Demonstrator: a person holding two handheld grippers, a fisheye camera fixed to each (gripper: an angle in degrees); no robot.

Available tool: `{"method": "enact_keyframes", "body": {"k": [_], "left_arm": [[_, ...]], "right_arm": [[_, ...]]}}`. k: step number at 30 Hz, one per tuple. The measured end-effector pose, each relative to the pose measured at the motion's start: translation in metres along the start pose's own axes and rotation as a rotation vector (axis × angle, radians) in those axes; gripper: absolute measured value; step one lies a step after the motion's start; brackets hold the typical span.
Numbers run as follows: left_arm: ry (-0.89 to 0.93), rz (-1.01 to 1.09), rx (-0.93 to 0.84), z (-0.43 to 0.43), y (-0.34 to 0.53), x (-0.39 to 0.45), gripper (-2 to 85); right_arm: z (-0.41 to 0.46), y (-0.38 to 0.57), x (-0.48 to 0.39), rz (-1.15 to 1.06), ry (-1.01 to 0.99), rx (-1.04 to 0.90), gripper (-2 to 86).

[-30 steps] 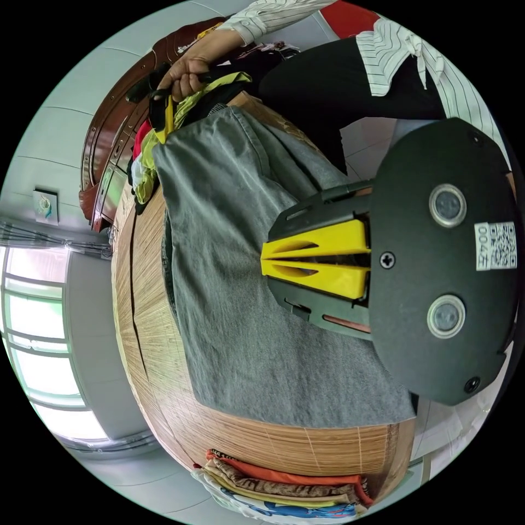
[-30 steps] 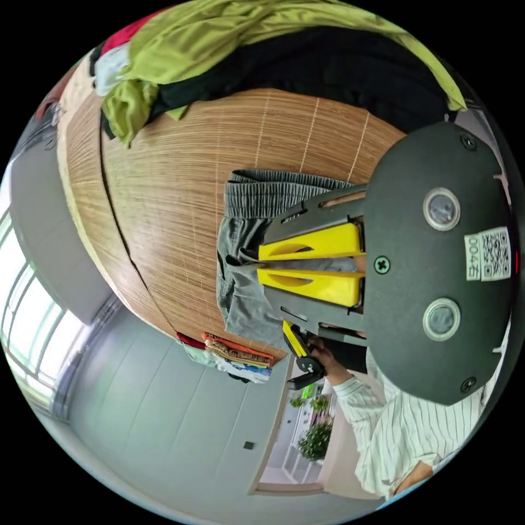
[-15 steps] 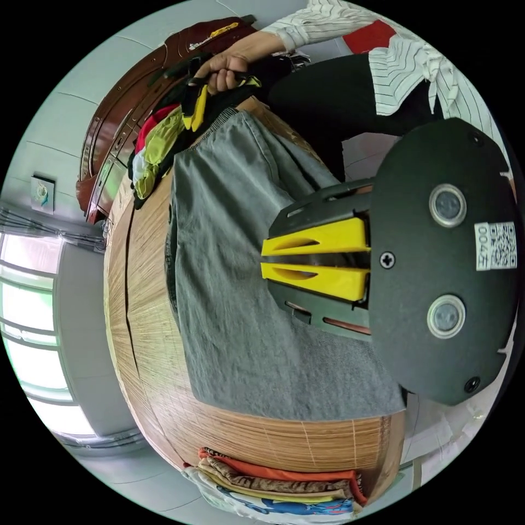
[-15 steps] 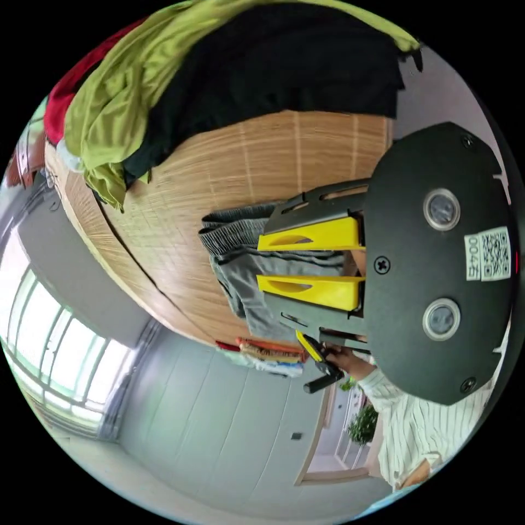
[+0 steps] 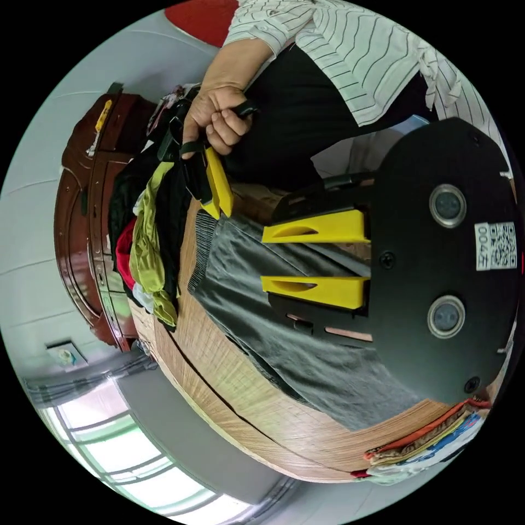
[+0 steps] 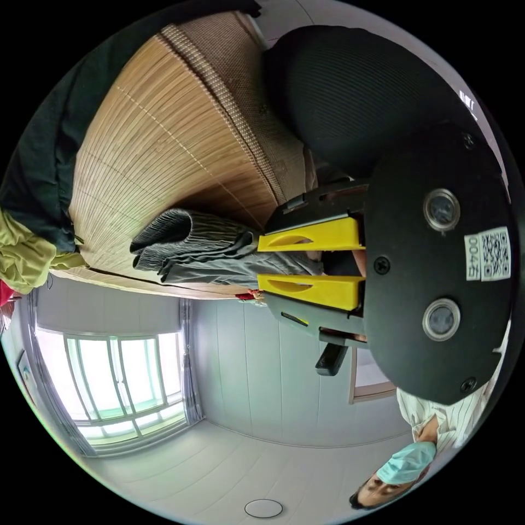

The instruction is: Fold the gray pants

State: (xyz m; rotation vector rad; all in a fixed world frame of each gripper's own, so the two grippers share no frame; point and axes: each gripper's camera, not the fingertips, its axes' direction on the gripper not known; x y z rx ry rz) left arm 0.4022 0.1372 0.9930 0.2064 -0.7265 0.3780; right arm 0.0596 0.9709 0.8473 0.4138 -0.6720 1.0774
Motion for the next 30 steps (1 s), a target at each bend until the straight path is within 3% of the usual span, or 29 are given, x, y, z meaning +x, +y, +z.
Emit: {"method": "enact_keyframes", "body": {"k": [7, 13, 17, 25, 30], "left_arm": [[-0.022, 0.167, -0.071, 0.033, -0.06, 0.048, 11.6], [-0.051, 0.212, -0.1, 0.051, -0.09, 0.069, 10.6], [-0.06, 0.244, -0.118, 0.061, -0.102, 0.079, 9.9], [0.045, 0.076, -0.019, 0.049, -0.111, 0.065, 7.4], [0.046, 0.111, 0.021, 0.04, -0.113, 0.076, 7.5]], "right_arm": [[-0.011, 0.009, -0.002, 0.0, 0.069, 0.019, 6.7], [-0.024, 0.015, 0.022, 0.071, 0.012, 0.056, 9.7], [-0.016, 0.007, 0.022, 0.056, 0.038, 0.02, 6.4], [-0.023, 0.015, 0.015, 0.015, 0.002, 0.045, 2.1], [-0.022, 0.014, 0.014, 0.021, -0.048, 0.03, 0.8]]}}
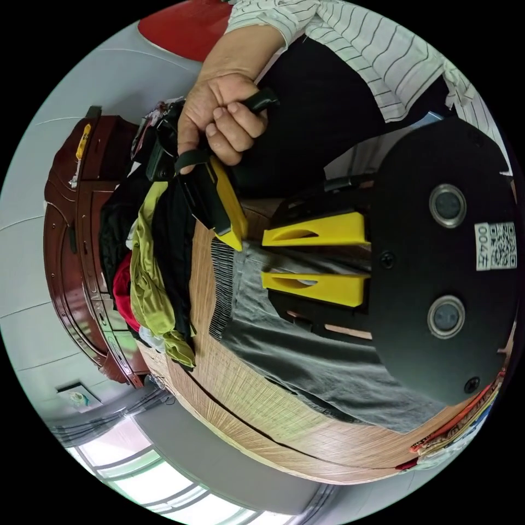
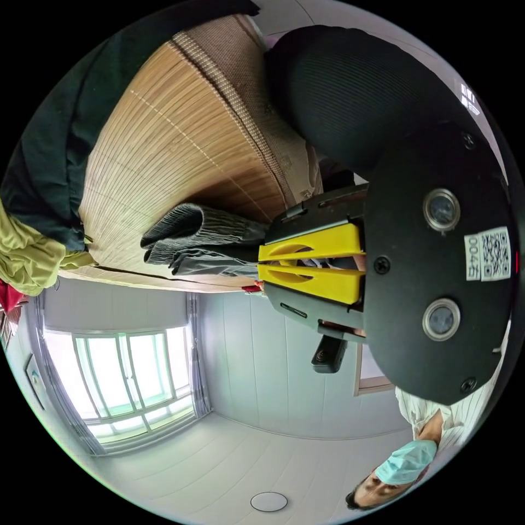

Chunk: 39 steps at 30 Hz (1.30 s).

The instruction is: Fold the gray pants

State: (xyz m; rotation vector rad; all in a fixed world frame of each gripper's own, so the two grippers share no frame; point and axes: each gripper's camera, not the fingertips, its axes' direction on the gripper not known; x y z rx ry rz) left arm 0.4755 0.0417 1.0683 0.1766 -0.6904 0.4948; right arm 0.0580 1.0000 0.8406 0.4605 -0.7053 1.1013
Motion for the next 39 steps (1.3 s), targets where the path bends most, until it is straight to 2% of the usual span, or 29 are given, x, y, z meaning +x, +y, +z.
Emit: {"method": "enact_keyframes", "body": {"k": [9, 12, 14, 18, 21, 28, 35, 39], "left_arm": [[-0.096, -0.001, 0.017, -0.008, -0.012, 0.019, 7.1], [-0.004, -0.072, 0.133, -0.032, -0.006, 0.012, 7.4], [0.016, -0.092, 0.145, -0.036, -0.006, 0.011, 7.7], [-0.078, -0.017, 0.093, -0.028, -0.012, 0.031, 8.2], [-0.289, -0.004, 0.046, -0.029, -0.02, 0.051, 7.8], [-0.495, 0.04, 0.077, -0.038, -0.015, 0.093, 7.3], [-0.581, 0.016, 0.04, -0.029, -0.014, 0.104, 9.0], [-0.502, -0.072, 0.041, -0.032, -0.012, 0.093, 9.4]], "right_arm": [[0.012, -0.016, -0.025, -0.069, 0.102, -0.043, 0.1], [0.01, -0.023, -0.028, -0.08, 0.081, -0.046, -0.1], [0.011, -0.027, -0.032, -0.097, 0.092, -0.062, -0.2], [0.013, -0.03, -0.036, -0.105, 0.118, -0.066, -0.2], [0.012, -0.034, -0.036, -0.106, 0.098, -0.076, -0.2], [0.005, -0.045, -0.033, -0.106, 0.094, -0.078, -0.3], [0.003, -0.06, -0.03, -0.103, 0.083, -0.082, -0.3], [0.002, -0.07, -0.031, -0.112, 0.099, -0.09, -0.3]]}}
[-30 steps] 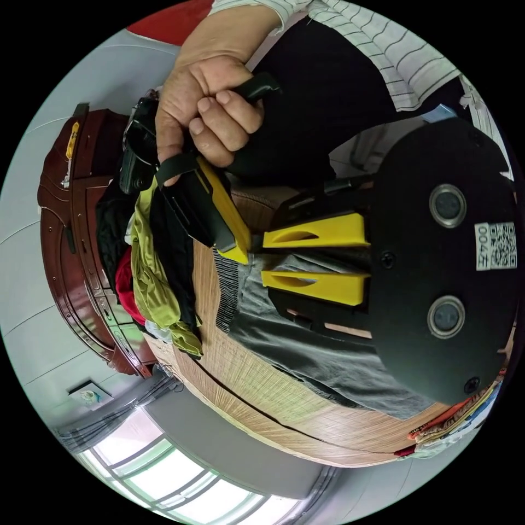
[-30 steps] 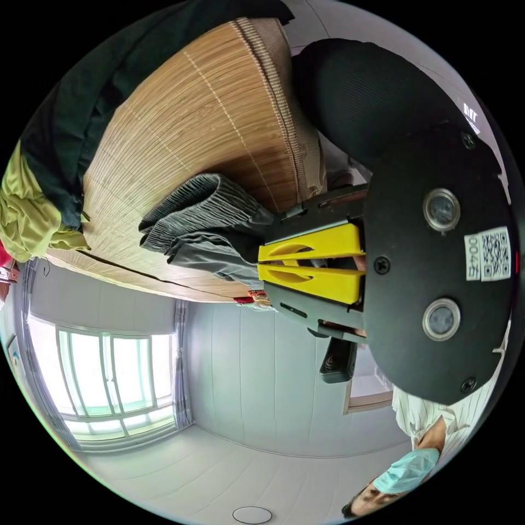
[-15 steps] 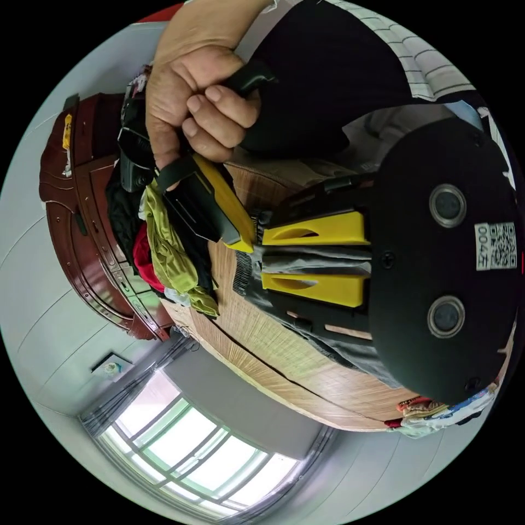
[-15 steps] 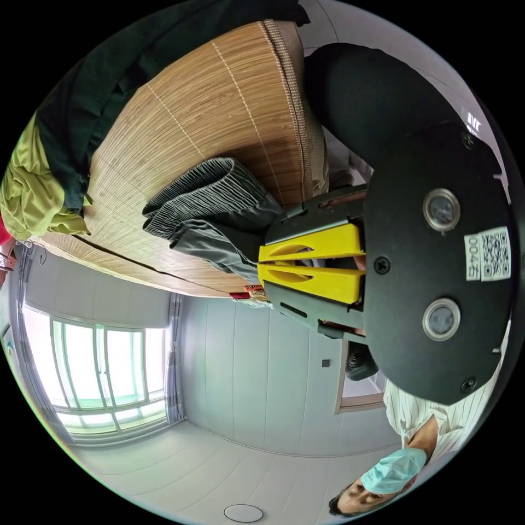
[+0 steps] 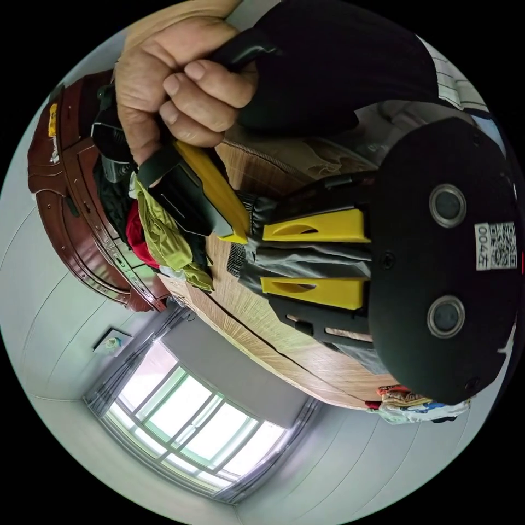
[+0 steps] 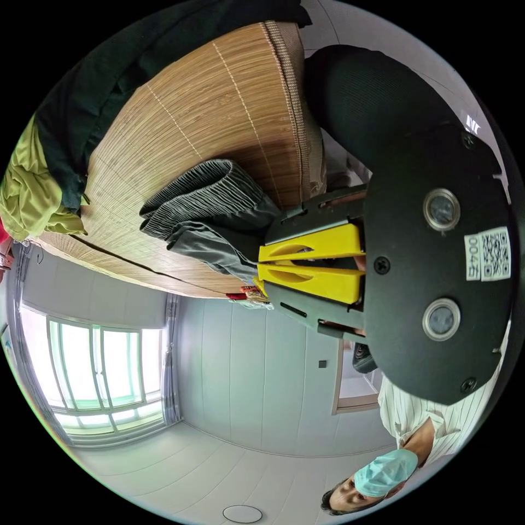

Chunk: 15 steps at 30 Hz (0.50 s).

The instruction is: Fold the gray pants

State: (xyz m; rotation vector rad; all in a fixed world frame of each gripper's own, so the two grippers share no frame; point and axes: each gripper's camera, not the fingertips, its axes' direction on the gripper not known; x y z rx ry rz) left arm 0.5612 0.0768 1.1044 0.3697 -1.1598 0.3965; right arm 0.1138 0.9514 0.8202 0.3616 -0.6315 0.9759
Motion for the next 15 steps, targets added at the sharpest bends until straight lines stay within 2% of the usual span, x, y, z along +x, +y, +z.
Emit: {"method": "enact_keyframes", "body": {"k": [9, 12, 15], "left_arm": [[0.196, -0.049, -0.068, 0.018, 0.012, -0.017, 8.7], [0.177, -0.105, -0.097, 0.024, 0.015, -0.025, 6.5], [0.153, -0.218, -0.072, 0.019, 0.021, -0.044, 4.0]], "right_arm": [[-0.002, -0.028, -0.006, -0.037, 0.032, -0.036, 0.2], [-0.002, -0.036, -0.012, -0.072, 0.055, -0.043, 1.4], [-0.008, -0.045, -0.019, -0.125, 0.09, -0.023, 7.2]]}}
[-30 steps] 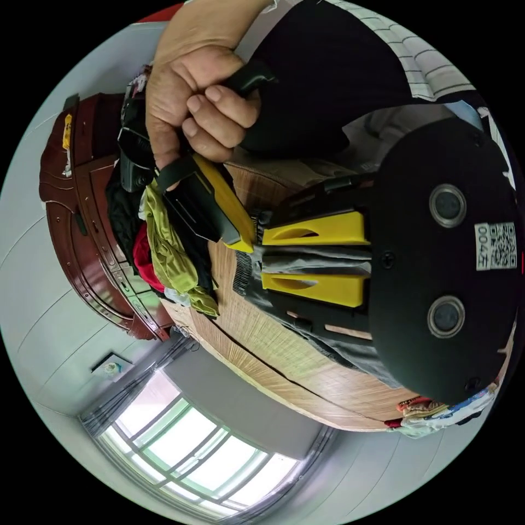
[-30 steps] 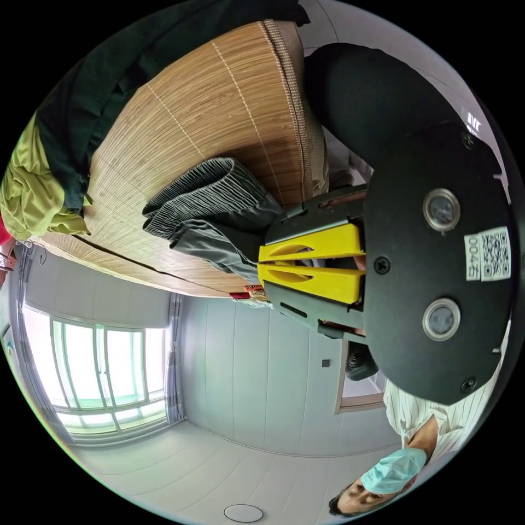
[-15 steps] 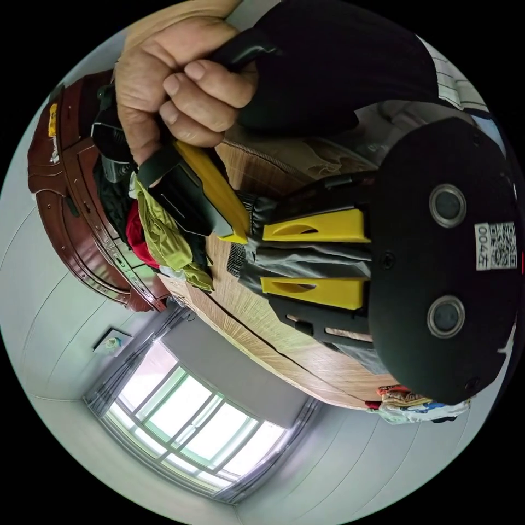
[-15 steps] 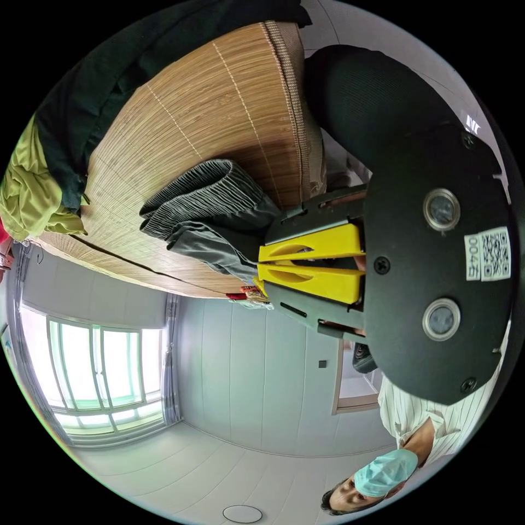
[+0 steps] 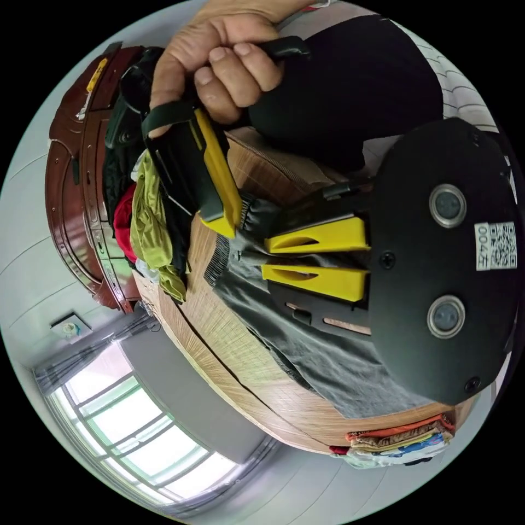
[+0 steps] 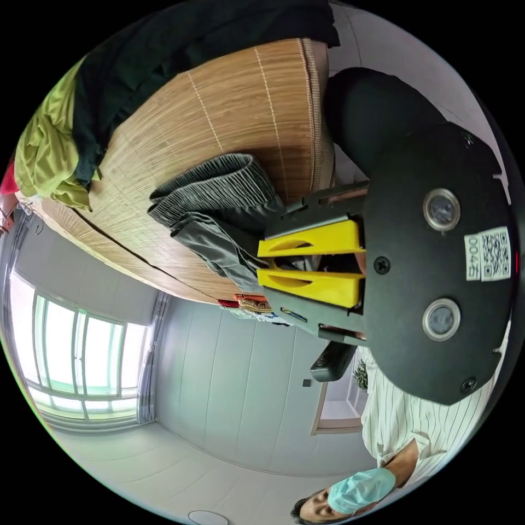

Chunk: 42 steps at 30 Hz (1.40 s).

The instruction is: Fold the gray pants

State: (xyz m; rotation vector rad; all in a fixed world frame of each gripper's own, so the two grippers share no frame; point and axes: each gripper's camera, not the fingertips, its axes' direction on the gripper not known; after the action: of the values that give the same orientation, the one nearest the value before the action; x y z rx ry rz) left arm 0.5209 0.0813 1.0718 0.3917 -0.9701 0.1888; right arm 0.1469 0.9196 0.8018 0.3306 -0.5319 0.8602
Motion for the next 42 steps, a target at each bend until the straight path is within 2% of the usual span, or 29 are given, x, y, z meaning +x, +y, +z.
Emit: {"method": "enact_keyframes", "body": {"k": [3, 12, 15, 17, 18, 21, 25, 31, 34, 42], "left_arm": [[0.006, -0.054, 0.066, -0.015, 0.005, -0.014, 3.1], [0.006, -0.052, 0.135, -0.037, 0.022, -0.022, 2.3], [0.003, -0.039, 0.139, -0.04, 0.027, -0.021, 2.1], [0.004, -0.037, 0.137, -0.04, 0.029, -0.022, 2.1], [0.005, -0.042, 0.134, -0.041, 0.031, -0.023, 2.1], [-0.008, -0.069, 0.154, -0.049, 0.032, -0.032, 2.1], [-0.092, -0.116, 0.232, -0.076, 0.031, -0.046, 2.3], [-0.231, -0.159, 0.305, -0.099, 0.027, -0.052, 2.5], [-0.233, -0.128, 0.267, -0.08, 0.022, -0.043, 2.5], [-0.185, 0.021, 0.086, -0.005, 0.019, -0.003, 3.4]], "right_arm": [[-0.014, -0.024, -0.002, -0.032, 0.02, 0.022, 16.8], [0.036, -0.145, 0.013, 0.096, -0.037, -0.261, 17.8], [0.059, -0.18, 0.01, 0.118, 0.017, -0.334, 14.5], [0.074, -0.205, -0.001, 0.116, 0.105, -0.388, 5.0], [0.077, -0.21, -0.006, 0.108, 0.134, -0.396, 4.5], [0.09, -0.235, -0.057, -0.019, 0.249, -0.447, 3.2], [0.111, -0.246, -0.166, -0.346, 0.415, -0.531, 2.5], [0.109, -0.244, -0.252, -0.633, 0.452, -0.536, 2.2], [0.104, -0.246, -0.241, -0.684, 0.485, -0.526, 2.3], [0.089, -0.252, -0.153, -0.532, 0.479, -0.454, 3.1]]}}
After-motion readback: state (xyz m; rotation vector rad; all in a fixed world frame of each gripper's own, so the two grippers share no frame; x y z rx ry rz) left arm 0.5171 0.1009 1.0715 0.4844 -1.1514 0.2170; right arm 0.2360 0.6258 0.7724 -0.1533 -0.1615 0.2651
